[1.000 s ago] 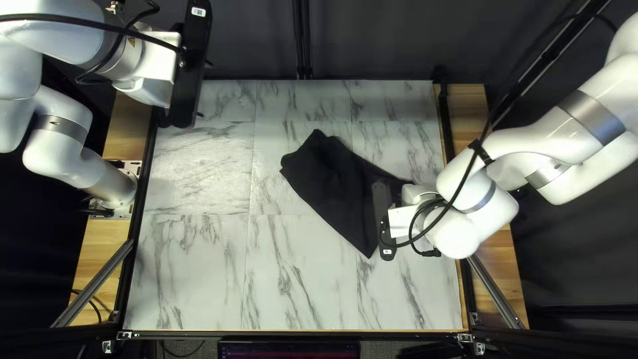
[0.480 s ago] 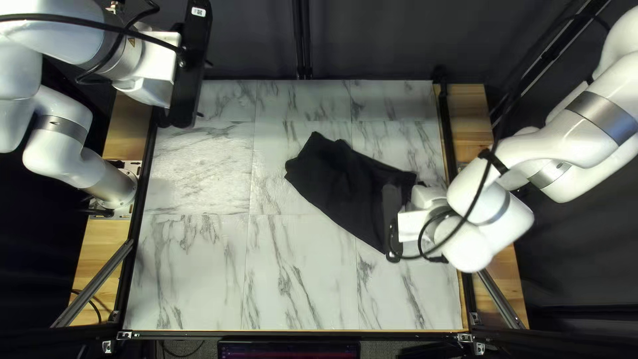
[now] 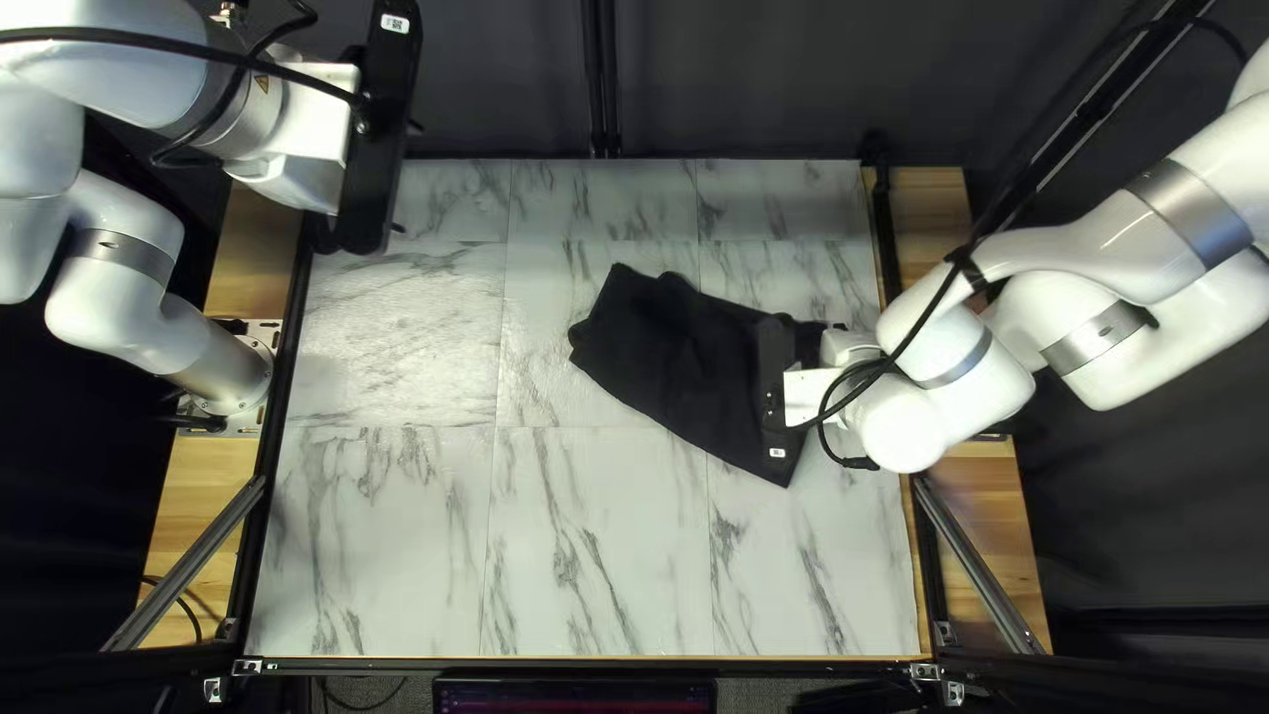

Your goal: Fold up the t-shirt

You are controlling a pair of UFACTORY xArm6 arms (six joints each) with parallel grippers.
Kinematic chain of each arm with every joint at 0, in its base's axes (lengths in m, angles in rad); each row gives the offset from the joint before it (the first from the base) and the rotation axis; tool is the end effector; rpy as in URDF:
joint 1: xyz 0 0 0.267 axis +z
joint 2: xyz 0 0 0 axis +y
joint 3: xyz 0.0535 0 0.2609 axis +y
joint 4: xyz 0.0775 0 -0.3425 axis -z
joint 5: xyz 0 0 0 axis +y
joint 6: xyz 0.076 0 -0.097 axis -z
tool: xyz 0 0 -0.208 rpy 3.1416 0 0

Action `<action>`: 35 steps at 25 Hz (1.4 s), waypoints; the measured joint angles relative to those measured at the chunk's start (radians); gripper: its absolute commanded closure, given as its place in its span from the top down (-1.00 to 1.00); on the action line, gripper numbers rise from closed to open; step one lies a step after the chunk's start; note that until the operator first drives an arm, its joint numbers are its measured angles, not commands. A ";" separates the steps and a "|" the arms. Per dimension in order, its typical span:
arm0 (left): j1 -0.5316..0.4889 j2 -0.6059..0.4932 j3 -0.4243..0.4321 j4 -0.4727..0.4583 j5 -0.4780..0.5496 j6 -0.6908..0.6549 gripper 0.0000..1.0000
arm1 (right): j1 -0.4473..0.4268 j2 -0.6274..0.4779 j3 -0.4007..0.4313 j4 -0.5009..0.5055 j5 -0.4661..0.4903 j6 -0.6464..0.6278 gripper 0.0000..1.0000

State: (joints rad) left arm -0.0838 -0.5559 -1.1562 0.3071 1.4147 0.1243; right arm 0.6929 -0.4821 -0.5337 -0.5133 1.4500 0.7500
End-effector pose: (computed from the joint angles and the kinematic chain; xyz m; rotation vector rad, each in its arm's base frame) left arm 0.4020 0.0540 0.3859 -2.7832 0.2939 -0.4103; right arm 0.2606 0.0289 0.1318 2.4910 0.1504 0.0046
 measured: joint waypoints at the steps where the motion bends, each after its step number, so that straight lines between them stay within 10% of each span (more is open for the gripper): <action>1: 0.000 0.000 0.000 0.000 0.000 0.000 1.00 | 0.023 0.006 -0.020 -0.006 0.020 0.015 -1.00; 9: 0.000 0.000 0.000 0.000 0.000 0.000 1.00 | 0.116 -0.005 -0.017 -0.054 0.099 0.122 -1.00; 16: 0.000 0.000 0.000 0.000 0.000 0.000 1.00 | -0.082 -0.130 0.235 -0.034 -0.073 0.051 -1.00; 28: 0.000 0.000 0.000 0.000 0.000 0.000 1.00 | -0.351 -0.059 0.343 -0.113 -0.338 -0.076 -1.00; 29: 0.000 0.000 0.000 0.000 0.000 0.000 1.00 | -0.376 -0.047 0.356 -0.124 -0.366 -0.082 0.42; 30: 0.000 0.000 0.000 0.000 0.000 0.000 1.00 | -0.395 -0.034 0.365 -0.131 -0.389 -0.086 1.00; 35: 0.000 0.000 0.000 0.000 0.000 0.000 1.00 | -0.401 -0.026 0.340 -0.077 -0.347 -0.120 1.00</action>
State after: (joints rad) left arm -0.0838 -0.5559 -1.1562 0.3071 1.4147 0.1243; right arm 0.2921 -0.5083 -0.1936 -0.5906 1.1027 0.6303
